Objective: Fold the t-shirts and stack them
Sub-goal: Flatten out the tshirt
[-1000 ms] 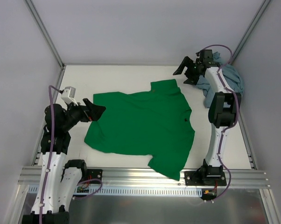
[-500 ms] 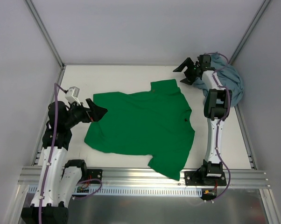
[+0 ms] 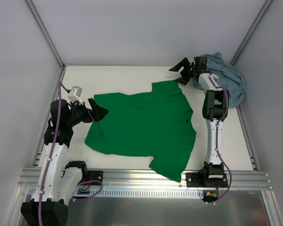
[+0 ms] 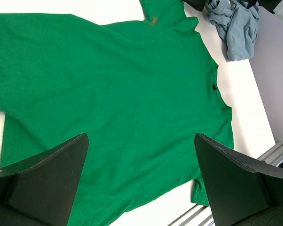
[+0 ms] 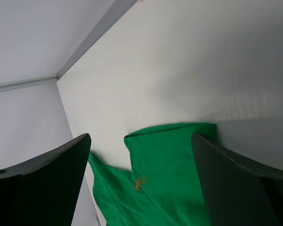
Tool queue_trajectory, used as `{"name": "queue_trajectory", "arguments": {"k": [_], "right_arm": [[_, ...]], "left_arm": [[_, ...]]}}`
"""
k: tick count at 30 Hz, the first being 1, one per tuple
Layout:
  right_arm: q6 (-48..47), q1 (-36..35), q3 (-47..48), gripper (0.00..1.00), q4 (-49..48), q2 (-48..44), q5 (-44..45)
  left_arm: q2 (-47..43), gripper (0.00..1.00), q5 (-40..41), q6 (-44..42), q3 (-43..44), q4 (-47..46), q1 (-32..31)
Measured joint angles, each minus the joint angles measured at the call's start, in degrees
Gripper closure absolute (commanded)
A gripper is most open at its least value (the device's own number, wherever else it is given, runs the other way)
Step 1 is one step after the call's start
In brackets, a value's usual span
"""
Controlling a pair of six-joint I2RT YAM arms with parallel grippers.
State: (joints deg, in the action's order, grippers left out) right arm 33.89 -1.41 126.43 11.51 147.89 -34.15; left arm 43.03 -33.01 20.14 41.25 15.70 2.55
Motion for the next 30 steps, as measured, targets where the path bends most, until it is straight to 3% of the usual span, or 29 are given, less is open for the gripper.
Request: {"name": "queue_trajectory", "arguments": {"k": [15,30], "right_arm": [[-1.8,0.2,-9.0,0.06,-3.4,-3.5,-1.5],[-4.7,3.2,-9.5,0.05,-1.2,-4.4,-2.2]], "left_arm": [[-0.2,0.01,0.0,0.0,0.0,-0.2,0.0],[1.2,0.01,0.0,0.0,0.0,-0.8,0.0]]}}
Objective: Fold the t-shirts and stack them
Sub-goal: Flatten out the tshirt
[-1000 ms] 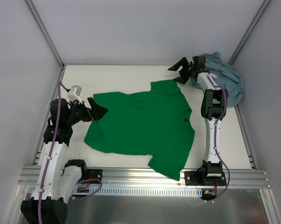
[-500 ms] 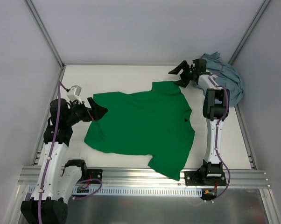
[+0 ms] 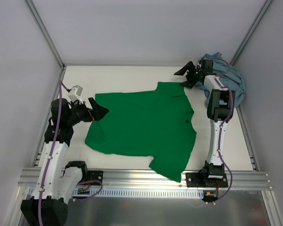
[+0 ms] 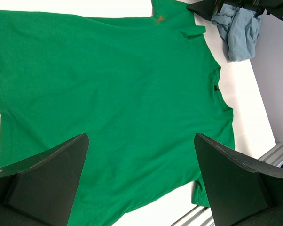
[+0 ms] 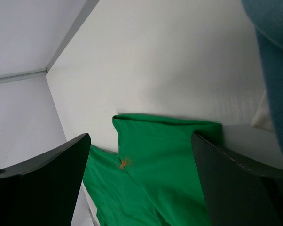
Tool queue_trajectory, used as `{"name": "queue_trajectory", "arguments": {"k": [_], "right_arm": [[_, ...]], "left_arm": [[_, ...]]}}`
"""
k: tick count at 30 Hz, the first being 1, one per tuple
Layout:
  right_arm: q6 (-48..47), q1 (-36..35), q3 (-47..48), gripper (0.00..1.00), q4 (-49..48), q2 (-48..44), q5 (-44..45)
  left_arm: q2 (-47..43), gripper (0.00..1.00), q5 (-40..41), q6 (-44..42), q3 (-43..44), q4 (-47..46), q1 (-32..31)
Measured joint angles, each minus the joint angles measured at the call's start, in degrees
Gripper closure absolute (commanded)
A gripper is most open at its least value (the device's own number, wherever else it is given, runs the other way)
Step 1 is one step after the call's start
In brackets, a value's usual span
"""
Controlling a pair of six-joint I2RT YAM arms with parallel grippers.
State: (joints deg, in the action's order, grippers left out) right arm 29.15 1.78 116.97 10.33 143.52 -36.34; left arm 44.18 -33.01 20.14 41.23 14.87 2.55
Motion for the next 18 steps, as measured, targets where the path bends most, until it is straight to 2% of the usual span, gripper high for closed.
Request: {"name": "queue_trajectory", "arguments": {"k": [18], "right_arm": [[-5.1,4.6,-1.3,0.05,6.2,-2.8,1.6]], "left_arm": [[1.5,0.01,0.0,0.0,-0.9,-2.6,0.0]]}}
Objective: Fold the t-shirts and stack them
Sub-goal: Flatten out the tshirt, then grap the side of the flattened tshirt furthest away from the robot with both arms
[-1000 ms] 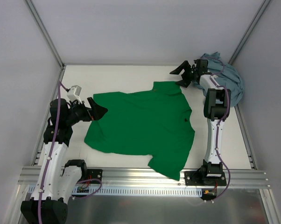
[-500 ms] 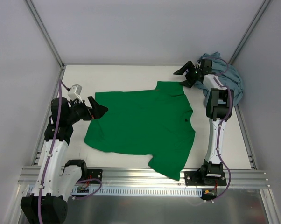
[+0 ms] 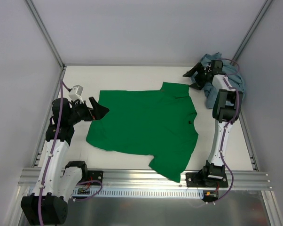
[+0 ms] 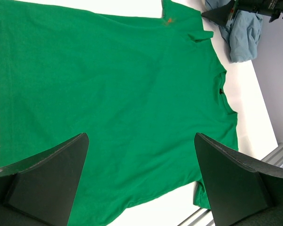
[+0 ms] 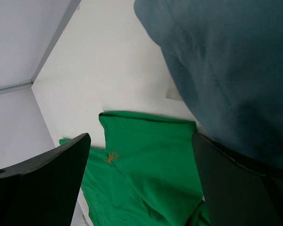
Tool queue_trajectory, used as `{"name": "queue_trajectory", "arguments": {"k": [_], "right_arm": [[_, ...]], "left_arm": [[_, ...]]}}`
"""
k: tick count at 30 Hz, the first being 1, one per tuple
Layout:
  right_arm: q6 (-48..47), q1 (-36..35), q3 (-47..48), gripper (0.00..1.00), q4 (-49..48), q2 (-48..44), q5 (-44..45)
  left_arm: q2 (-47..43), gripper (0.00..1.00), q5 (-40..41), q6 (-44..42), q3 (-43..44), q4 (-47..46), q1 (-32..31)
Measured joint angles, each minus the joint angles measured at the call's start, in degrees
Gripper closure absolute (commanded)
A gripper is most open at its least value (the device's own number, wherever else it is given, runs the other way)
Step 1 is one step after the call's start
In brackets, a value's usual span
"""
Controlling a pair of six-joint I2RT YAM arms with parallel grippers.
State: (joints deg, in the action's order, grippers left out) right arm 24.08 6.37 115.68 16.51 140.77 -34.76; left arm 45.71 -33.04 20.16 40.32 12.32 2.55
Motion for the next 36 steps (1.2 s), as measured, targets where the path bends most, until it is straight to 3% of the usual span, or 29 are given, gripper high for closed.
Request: {"name": "queue_trajectory", "arguments": {"k": [18,31,33,36], "right_arm": [[-1.6,0.9,-2.1,0.07,1.6,-1.4,1.3],[0.3,-0.9,-1.4,0.19,0.9,-0.3,0.9],[0.7,-1.4,-0.7,0.24,0.8,0.3,0.9],[1.1,-1.9,-0.2,0.47,0.7,0.9,0.9]], "left_arm": [[0.4,0.01,0.0,0.0,0.0,-0.1,0.0],[1.2,0.01,0.0,0.0,0.0,-0.5,0.0],[1.2,0.01,0.0,0.0,0.0,-0.5,0.0],[1.3,0.01,0.0,0.0,0.0,-0.7,0.0]]}}
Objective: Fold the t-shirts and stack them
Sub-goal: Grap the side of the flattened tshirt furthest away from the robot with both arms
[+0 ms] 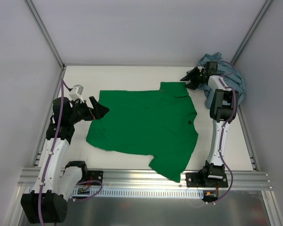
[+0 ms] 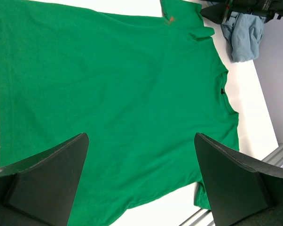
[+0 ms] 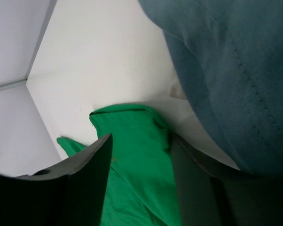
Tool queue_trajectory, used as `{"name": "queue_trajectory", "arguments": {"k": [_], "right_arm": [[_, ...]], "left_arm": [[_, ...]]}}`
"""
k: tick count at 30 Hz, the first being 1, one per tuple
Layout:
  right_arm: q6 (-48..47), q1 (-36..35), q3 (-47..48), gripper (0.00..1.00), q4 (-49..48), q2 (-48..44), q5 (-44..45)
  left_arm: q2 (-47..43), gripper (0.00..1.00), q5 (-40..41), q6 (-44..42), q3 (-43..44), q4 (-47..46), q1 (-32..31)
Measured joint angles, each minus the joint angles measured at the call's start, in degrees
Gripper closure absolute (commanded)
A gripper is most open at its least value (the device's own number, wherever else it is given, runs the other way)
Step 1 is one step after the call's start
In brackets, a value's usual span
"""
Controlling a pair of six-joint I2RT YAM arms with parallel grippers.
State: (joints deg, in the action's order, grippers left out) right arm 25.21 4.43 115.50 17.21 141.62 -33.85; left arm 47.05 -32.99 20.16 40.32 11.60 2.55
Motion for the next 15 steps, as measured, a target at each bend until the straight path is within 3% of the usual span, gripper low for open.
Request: {"name": "queue_trajectory", "arguments": {"k": [1,5,7,15], "right_arm": [[0.1,-0.2,0.0,0.64,0.0,0.5,0.0],[1.3,-0.4,0.5,0.95,0.7,2.5,-0.7],[1.5,-0.4,0.5,0.99,1.0,2.7,-0.8],[1.3,-0.4,0.5,1.0,1.2,2.7,-0.7]], "left_arm": [[0.0,0.01,0.0,0.0,0.0,0.0,0.0],[0.2,0.01,0.0,0.0,0.0,0.0,0.0],[0.2,0.01,0.0,0.0,0.0,-0.1,0.0],[1.6,0.01,0.8,0.1,-0.5,-0.7,0.0]]}}
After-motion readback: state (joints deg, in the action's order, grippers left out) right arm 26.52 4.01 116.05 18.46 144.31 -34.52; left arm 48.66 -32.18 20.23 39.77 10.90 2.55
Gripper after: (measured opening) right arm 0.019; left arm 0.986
